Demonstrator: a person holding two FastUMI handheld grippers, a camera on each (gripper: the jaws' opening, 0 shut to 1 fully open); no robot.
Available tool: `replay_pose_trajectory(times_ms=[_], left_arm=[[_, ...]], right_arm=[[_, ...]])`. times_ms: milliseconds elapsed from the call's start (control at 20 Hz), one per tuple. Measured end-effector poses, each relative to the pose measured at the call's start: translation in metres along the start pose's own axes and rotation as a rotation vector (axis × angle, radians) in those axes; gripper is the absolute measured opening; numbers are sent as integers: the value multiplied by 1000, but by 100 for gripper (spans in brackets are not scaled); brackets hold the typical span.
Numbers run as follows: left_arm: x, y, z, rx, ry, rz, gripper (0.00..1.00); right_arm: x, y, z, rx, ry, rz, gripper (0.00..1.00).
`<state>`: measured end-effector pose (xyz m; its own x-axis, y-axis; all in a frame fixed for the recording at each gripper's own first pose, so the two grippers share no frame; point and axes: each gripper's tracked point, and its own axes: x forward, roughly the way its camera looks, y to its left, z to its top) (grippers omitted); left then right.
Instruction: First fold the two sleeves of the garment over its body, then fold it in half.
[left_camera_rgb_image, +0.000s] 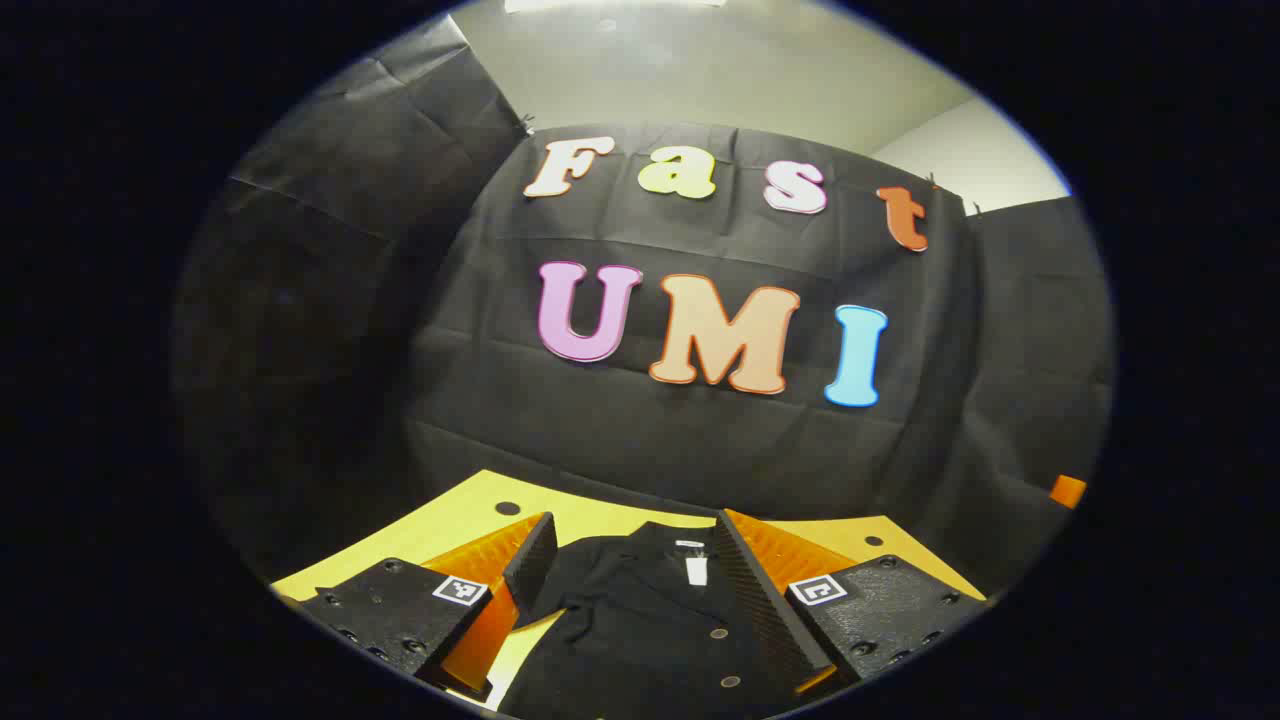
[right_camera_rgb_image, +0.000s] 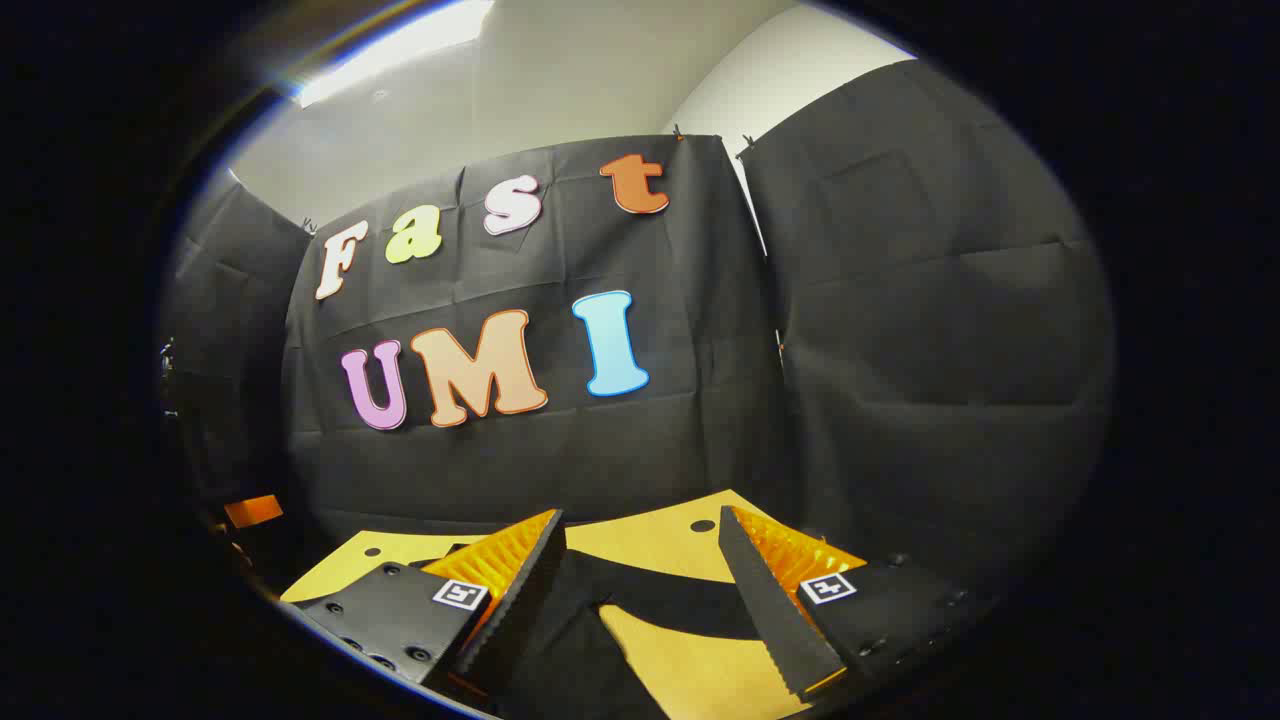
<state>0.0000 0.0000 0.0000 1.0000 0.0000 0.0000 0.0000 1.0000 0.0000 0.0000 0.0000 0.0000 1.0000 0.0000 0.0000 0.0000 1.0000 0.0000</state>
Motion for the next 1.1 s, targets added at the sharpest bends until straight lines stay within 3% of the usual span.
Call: replay_pose_trajectory(times_ms=[450,600,800,1050,1100], left_arm=[[-12,10,17,67,-42,62,92],[-17,12,19,72,-50,69,92],[-21,23,29,82,-84,126,92],[-25,29,24,80,-73,154,92],[-26,30,20,73,-61,157,92]], right_arm=[[25,-6,-8,14,39,16,97],[32,-12,-6,15,44,15,94],[42,-21,-9,-7,56,17,97],[46,-32,-13,-2,78,5,94],[47,-35,-14,-5,78,1,97]])
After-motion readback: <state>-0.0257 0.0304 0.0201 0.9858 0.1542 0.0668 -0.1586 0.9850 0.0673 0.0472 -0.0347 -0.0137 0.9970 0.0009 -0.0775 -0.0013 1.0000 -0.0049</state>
